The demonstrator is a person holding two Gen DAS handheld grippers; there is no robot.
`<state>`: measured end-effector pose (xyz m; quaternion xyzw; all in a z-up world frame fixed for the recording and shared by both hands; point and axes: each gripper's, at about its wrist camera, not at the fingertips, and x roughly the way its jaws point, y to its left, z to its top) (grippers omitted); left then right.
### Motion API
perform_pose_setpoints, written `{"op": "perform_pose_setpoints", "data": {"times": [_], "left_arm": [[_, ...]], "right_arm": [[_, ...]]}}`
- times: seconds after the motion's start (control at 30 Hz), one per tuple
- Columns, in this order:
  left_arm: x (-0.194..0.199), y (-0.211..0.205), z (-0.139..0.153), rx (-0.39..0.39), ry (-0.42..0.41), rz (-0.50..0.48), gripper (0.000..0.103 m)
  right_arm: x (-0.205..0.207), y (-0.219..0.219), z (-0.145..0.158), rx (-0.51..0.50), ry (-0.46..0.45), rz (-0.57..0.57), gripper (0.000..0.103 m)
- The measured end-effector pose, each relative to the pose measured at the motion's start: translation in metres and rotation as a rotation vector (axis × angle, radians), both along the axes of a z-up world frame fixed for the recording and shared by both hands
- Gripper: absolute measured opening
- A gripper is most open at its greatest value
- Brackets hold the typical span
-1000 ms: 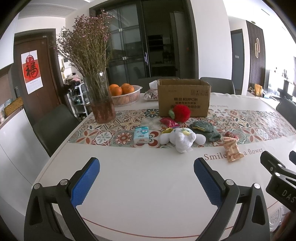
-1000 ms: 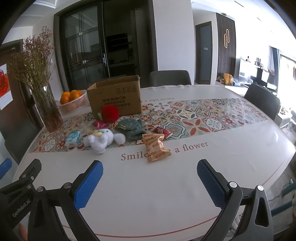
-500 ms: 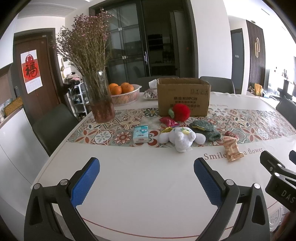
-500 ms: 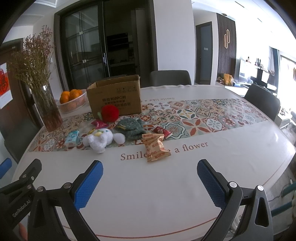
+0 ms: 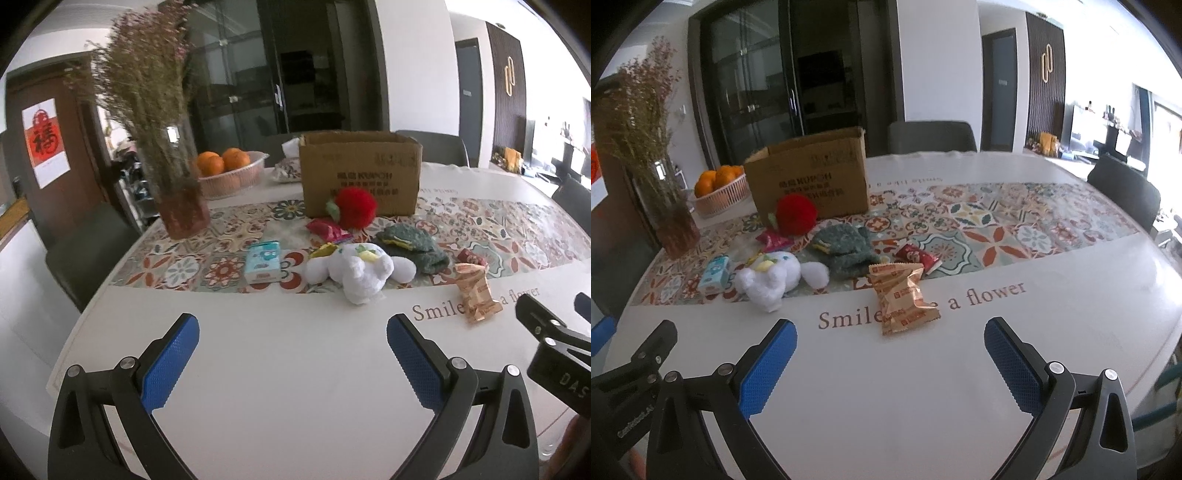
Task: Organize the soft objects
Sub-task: 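Grasp the white plush toy with the left tool while the right tool grasps the gold biscuit packet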
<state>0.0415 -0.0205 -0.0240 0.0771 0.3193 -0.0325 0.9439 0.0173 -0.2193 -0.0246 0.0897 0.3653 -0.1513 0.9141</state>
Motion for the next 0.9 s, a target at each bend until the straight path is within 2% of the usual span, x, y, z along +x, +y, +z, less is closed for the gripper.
{"op": "perform_pose_setpoints", "data": {"times": [0.4, 0.67, 0.9], "left_arm": [[0.07, -0.027, -0.028, -0.011, 0.076, -0.057, 0.103], [0.108, -0.05, -0.054, -0.001, 0.139, -0.113, 0.103], [0.136, -0.068, -0.08, -0.009, 0.199, -0.142, 0.095]], "right_arm": [[0.069, -0.023, -0.049, 0.035, 0.135, 0.013, 0.103], [0.1, -0.038, -0.084, 0.078, 0.228, 0.029, 0.095], [0.112, -0.043, -0.103, 0.074, 0.269, 0.033, 0.089]]}}
